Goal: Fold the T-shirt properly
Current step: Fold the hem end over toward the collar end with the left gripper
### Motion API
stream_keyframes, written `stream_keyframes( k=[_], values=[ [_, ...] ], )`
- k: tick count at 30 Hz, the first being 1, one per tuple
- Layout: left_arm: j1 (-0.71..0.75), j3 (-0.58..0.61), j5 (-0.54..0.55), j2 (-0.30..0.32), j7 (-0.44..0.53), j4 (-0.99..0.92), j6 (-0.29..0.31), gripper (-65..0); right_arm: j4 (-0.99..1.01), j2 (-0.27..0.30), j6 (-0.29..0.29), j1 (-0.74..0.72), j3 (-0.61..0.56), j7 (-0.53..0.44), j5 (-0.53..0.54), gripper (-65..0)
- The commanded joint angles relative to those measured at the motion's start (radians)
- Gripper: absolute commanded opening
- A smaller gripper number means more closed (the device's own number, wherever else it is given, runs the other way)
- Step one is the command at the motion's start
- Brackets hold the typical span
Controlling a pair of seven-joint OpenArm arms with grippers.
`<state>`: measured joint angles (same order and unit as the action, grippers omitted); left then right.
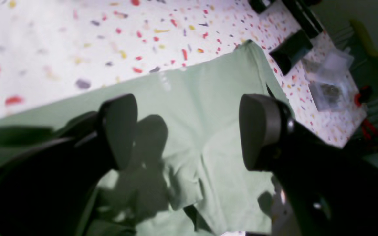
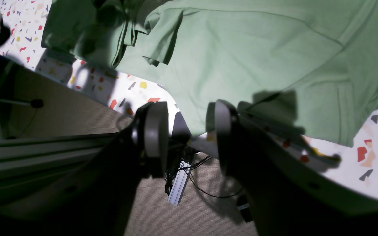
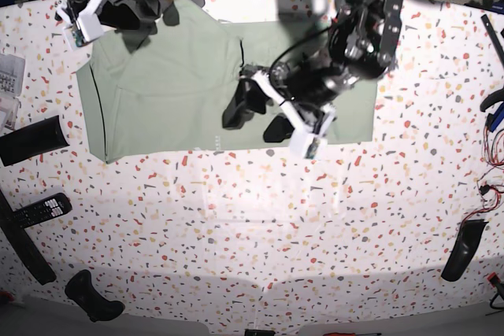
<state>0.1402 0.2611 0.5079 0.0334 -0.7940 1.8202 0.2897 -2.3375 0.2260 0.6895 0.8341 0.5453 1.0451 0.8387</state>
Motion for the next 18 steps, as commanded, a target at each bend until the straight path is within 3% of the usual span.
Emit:
stream_keyframes(
  k=[1,6,9,12,16,18],
  values=[
    [-0.026,0.003,0.015,-0.003,0.000,0.019,0.010,-20.1,-0.019,0.006,0.009,0.005,0.004,-0.024,0.013,-41.9],
    [-0.068,0.001,-0.052,-0.002,-0.204,0.054,0.010,-20.1,-0.019,0.004,0.009,-0.028,0.004,-0.027,0.003,-41.9],
    [-0.063,0.001,-0.133,0.013,-0.253,0.097,0.005,-20.1,-0.019,0.003,0.009,-0.043,0.004,-0.024,0.003,-41.9],
    [-0.034,0.002,-0.193,0.029,-0.253,0.136,-0.122,-20.1,-0.019,0.003,0.009,-0.051,0.004,-0.022,0.003,-41.9],
    [0.048,0.001,-0.370,0.028,-0.239,0.143,-0.315,-20.1,-0.019,0.004,0.009,-0.053,0.004,-0.018,0.003,-41.9],
    [0.084,0.002,-0.367,0.028,-0.179,0.143,-0.412,-20.1,-0.019,0.004,0.009,-0.053,0.004,-0.019,0.003,-41.9]
  ],
)
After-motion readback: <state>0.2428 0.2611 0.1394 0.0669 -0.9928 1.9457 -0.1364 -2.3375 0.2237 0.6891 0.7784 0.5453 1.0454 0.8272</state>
